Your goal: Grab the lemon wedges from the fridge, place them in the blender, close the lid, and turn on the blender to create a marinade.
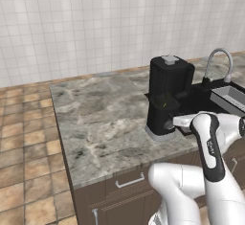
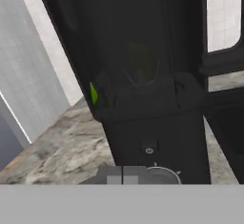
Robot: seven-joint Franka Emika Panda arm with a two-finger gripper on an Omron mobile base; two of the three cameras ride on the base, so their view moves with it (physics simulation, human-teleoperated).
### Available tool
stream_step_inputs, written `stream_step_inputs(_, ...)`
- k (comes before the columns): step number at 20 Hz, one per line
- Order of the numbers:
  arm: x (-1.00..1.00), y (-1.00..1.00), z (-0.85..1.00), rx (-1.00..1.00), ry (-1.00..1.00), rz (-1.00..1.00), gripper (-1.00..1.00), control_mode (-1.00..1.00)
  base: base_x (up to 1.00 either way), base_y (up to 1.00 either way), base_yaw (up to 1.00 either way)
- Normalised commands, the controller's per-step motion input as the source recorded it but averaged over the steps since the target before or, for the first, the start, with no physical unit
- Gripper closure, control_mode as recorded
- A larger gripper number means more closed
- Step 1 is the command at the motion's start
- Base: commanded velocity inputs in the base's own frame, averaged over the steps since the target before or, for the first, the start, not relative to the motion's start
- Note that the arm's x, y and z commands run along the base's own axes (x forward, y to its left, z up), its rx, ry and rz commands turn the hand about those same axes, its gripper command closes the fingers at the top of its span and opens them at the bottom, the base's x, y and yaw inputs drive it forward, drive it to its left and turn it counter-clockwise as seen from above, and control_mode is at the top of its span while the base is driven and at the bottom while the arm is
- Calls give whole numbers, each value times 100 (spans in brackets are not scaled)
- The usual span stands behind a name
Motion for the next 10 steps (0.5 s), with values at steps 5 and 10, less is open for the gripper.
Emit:
stream_step_inputs(5,30,17,-66,0,-4,-6,100,-100,0,0,0)
stream_step_inputs(10,9,8,-71,1,-5,-6,100,-100,0,0,0)
